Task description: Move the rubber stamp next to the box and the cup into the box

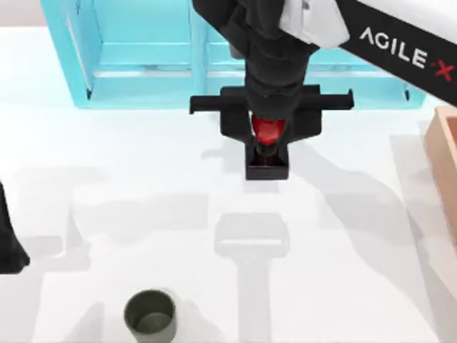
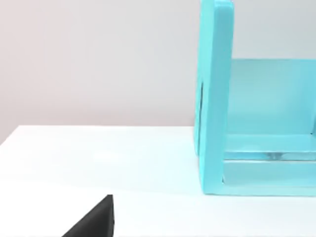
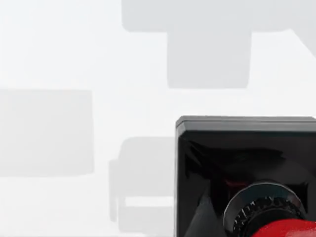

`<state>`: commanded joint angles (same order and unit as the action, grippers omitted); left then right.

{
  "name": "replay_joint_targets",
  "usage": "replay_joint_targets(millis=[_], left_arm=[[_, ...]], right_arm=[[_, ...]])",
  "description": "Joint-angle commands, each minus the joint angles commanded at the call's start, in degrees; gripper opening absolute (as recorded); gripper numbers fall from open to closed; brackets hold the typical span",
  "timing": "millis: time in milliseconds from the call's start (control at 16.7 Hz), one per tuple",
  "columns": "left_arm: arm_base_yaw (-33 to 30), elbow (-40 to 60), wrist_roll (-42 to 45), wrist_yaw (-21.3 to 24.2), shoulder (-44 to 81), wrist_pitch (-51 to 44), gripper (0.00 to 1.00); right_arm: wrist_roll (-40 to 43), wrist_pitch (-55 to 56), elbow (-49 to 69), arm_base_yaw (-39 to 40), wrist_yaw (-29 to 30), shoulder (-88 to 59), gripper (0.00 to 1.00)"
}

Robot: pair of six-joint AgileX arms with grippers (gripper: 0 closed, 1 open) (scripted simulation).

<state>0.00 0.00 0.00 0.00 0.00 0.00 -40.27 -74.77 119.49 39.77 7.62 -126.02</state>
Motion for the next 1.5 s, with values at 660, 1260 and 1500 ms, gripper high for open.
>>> replay_joint_targets(millis=[660, 1260, 1500], left_arm=[[0.00, 0.00, 0.00, 0.00, 0.00, 0.00, 1.00], [0.00, 0.00, 0.00, 0.00, 0.00, 0.00, 1.00], [0.00, 0.00, 0.00, 0.00, 0.00, 0.00, 1.00]], right_arm=[[5.16, 3.81, -12.38, -3.25, -1.47, 12.53, 0.00], [15.29, 8.51, -47.05, -14.80, -3.82, 40.54, 0.00], [15.71, 8.64, -48.12, -15.25, -3.90, 41.60, 0.00]])
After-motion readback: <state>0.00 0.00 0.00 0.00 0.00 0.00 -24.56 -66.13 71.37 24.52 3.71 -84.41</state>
